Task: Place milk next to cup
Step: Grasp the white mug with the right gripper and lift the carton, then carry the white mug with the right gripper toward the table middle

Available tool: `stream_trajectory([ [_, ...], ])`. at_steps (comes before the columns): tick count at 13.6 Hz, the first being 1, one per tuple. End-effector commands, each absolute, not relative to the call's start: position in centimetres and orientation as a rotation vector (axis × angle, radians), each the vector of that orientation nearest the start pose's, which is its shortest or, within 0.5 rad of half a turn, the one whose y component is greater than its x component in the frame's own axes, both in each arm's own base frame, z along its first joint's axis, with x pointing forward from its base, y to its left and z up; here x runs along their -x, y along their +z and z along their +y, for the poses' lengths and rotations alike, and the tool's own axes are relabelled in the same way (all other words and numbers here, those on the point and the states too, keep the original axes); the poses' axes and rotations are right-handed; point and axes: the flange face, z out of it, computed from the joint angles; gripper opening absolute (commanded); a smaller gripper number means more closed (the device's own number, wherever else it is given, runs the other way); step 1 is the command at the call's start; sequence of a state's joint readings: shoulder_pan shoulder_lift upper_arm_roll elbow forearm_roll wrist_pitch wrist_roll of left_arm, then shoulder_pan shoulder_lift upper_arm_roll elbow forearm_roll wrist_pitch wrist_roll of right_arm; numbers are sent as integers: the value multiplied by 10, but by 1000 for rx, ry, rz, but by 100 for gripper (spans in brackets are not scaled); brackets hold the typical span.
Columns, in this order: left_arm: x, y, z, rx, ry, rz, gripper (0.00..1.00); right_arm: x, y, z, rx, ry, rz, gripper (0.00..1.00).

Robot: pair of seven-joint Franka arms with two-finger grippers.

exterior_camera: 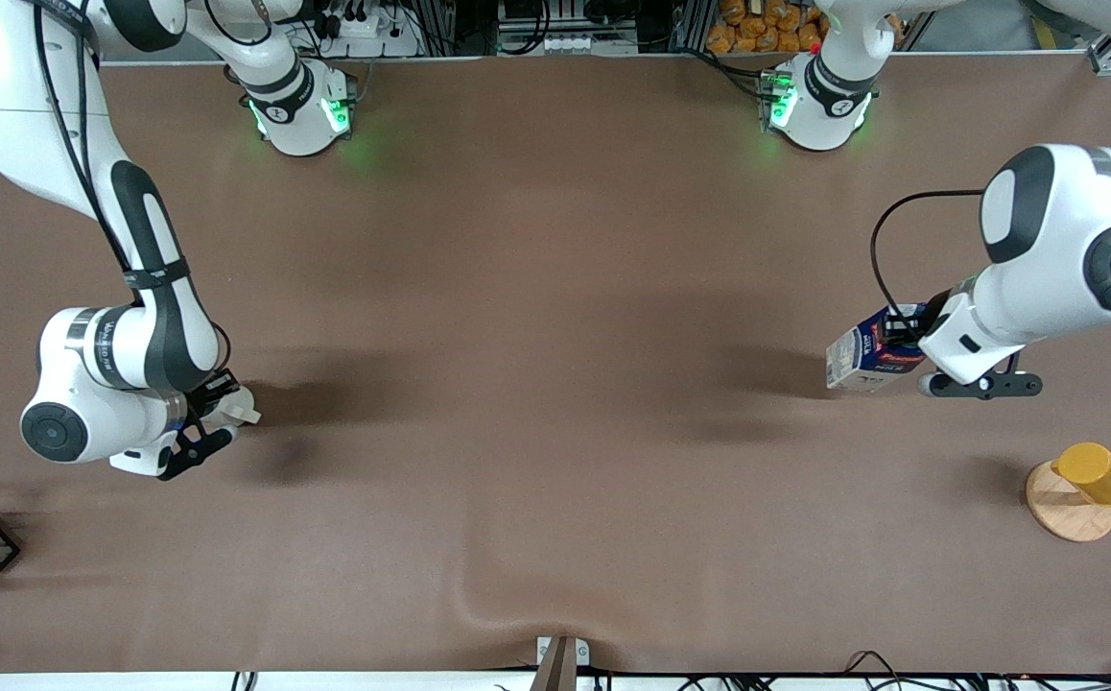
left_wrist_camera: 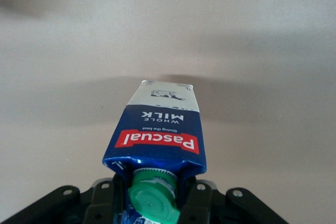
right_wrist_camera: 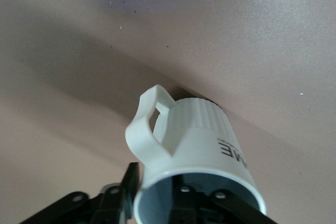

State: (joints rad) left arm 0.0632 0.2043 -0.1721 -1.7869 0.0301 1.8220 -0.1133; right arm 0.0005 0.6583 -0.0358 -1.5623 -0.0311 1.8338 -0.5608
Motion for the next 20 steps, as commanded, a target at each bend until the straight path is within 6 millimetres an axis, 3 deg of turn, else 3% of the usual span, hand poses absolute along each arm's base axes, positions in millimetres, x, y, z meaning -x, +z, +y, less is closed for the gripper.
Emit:
stream_trajectory([
  [1, -591, 449, -55, 3098, 232, 47, 39, -674, 268, -4, 2925, 514, -864, 0],
  [3, -590, 458, -57, 3097, 243, 49, 39, -685, 303, 43, 2911, 499, -956, 0],
  [6, -590, 474, -57, 3100, 269, 53, 39, -691, 333, 123, 2894, 402, -1140, 0],
  [7, -591, 480, -56, 3103, 262, 49, 39, -690, 334, 143, 2880, 379, -1184, 0],
  [10, -589, 488, -59, 3099, 285, 54, 39, -682, 337, 231, 2844, 187, -1342, 0],
  [11, -588, 489, -58, 3097, 297, 54, 39, -672, 337, 259, 2863, 173, -1306, 0],
  [14, -584, 495, -60, 3095, 307, 55, 39, -649, 333, 313, 2870, 190, -1006, 0],
  [16, -579, 501, -65, 3095, 314, 61, 40, -628, 305, 353, 2938, 259, -829, 0],
  [17, -577, 502, -64, 3093, 326, 61, 40, -620, 301, 369, 2955, 262, -769, 0],
  [20, -575, 501, -64, 3089, 344, 35, 40, -595, 312, 439, 2864, 54, -939, 0],
])
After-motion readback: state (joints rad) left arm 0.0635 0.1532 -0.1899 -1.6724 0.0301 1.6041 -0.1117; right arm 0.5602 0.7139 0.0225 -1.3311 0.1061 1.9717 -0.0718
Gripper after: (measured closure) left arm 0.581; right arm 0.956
